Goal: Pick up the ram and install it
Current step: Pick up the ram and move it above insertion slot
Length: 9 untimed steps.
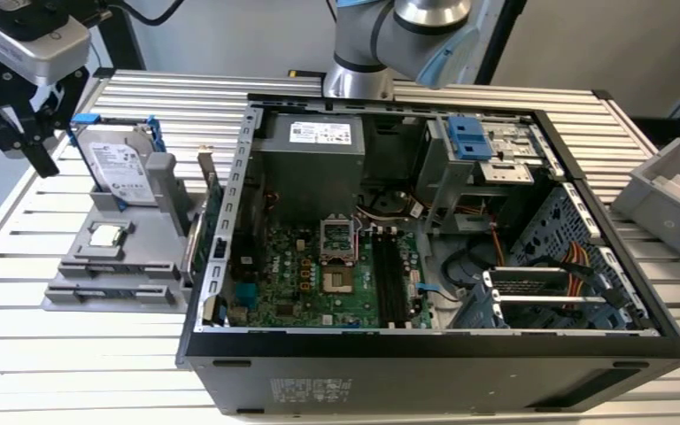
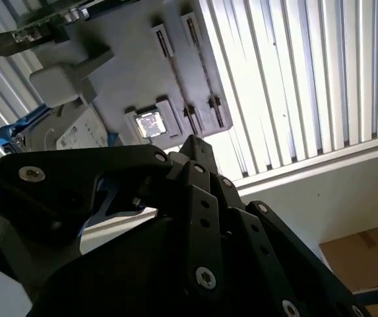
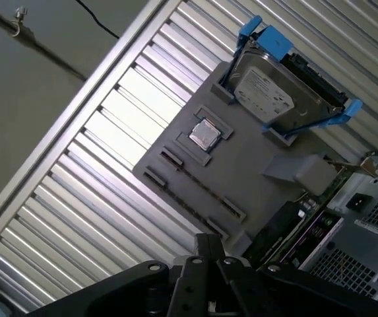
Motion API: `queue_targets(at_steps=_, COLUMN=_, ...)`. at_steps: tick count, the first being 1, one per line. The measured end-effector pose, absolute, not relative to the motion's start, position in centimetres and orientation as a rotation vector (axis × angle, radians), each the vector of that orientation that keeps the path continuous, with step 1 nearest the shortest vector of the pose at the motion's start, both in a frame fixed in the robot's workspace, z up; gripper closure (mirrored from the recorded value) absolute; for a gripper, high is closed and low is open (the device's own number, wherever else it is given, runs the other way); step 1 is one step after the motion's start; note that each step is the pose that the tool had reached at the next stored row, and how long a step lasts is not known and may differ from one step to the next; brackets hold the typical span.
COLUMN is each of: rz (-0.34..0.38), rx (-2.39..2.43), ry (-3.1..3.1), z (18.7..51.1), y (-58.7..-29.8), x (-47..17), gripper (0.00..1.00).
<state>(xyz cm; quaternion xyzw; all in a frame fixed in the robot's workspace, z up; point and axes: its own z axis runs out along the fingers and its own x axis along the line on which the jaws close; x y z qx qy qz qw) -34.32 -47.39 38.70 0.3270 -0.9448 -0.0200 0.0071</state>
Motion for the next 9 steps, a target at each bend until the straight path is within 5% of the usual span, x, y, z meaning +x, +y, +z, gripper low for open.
queue_targets(at_steps=9, rz=-0.062, rx=1.109, ry=-2.922, z=38.70, y=-47.39, x=-34.32, gripper=1.00)
